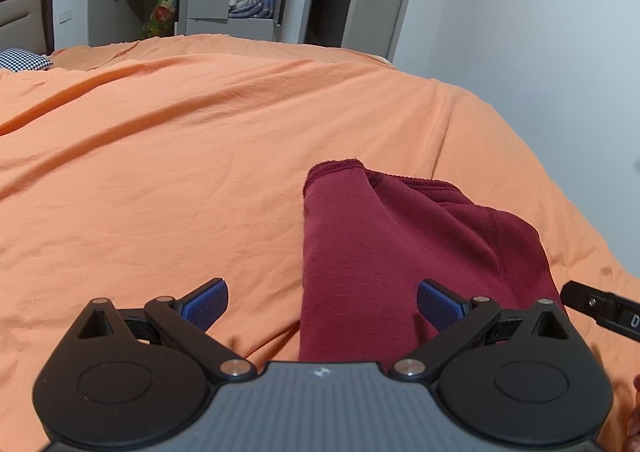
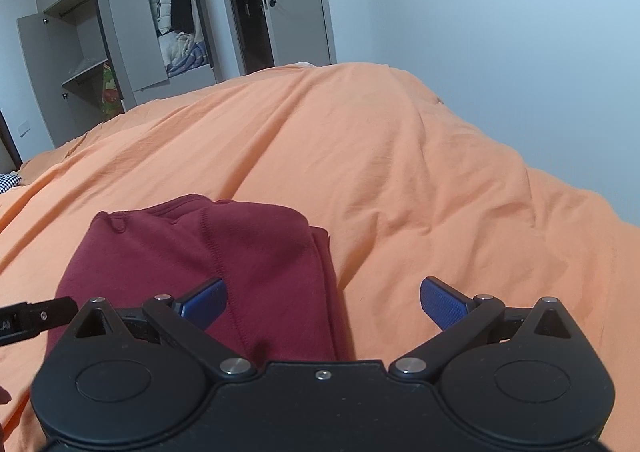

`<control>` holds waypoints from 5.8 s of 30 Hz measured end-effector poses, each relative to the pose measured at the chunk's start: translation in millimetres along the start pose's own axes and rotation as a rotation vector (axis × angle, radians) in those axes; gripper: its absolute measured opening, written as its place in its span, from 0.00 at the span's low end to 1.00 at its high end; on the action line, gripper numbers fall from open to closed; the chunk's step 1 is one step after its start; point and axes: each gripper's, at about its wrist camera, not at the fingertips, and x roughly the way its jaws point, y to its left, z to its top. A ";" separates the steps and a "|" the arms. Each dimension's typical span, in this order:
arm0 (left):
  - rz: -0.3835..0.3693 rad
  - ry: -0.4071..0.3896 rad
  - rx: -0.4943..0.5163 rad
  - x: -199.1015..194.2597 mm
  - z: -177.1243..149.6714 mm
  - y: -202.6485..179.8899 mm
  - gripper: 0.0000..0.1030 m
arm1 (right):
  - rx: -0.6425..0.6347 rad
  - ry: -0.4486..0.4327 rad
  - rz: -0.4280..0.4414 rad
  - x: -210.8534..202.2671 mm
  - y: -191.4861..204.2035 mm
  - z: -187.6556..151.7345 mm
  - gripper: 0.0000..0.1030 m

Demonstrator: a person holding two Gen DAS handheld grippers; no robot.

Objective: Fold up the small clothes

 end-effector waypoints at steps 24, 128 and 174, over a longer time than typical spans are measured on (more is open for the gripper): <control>-0.066 0.109 -0.015 37.7 -4.8 6.0 1.00 | 0.090 0.029 0.177 45.8 -30.1 -28.9 0.90; 0.153 -0.272 -0.129 -216.2 -51.5 140.2 1.00 | -0.187 -0.270 0.508 -154.3 147.2 -51.4 0.99; 0.184 -0.365 -0.101 -282.4 -212.7 143.8 1.00 | -0.256 -0.308 0.442 -227.5 114.1 -188.1 0.99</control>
